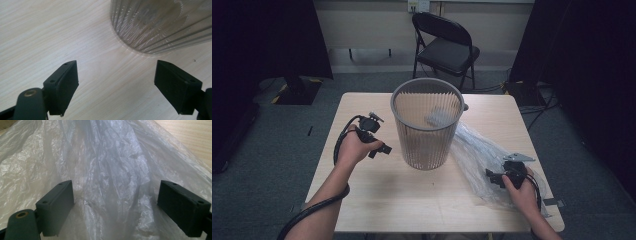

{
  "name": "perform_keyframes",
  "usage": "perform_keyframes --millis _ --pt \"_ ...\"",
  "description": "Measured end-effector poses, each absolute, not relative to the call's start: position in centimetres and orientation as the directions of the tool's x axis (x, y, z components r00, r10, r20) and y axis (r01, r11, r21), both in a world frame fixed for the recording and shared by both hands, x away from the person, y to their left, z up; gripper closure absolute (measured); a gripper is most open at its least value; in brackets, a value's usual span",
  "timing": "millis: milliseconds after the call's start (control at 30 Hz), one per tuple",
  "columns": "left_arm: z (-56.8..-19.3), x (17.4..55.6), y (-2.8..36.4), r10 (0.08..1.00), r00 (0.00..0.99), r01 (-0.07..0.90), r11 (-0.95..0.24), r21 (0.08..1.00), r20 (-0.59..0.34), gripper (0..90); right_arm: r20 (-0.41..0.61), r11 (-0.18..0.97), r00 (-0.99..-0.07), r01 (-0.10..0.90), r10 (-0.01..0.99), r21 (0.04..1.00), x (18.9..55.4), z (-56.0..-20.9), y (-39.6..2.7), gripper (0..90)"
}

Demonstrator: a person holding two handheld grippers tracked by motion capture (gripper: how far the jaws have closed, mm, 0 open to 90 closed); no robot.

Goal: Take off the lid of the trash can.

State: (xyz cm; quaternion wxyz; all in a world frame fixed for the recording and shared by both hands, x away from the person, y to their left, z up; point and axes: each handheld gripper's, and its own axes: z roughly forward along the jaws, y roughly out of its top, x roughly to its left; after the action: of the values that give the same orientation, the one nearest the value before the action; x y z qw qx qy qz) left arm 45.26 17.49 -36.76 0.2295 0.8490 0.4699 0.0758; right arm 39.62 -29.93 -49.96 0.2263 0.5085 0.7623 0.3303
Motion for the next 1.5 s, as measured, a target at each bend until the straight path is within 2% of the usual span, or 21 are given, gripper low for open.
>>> perform_keyframes --millis 533,1500 --pt "-33.9 45.7 17.7 0.842 0.531 0.771 -0.433 0.467 -0.095 19.4 -0.012 0.268 -0.383 0.624 0.924 0.734 39.6 -50.0 -29.9 12.9" --pt "-27.1 46.2 17.1 0.847 0.531 0.728 -0.439 0.526 -0.029 19.6 -0.009 0.266 -0.383 0.624 0.924 0.735 39.5 -50.0 -29.9 12.9"
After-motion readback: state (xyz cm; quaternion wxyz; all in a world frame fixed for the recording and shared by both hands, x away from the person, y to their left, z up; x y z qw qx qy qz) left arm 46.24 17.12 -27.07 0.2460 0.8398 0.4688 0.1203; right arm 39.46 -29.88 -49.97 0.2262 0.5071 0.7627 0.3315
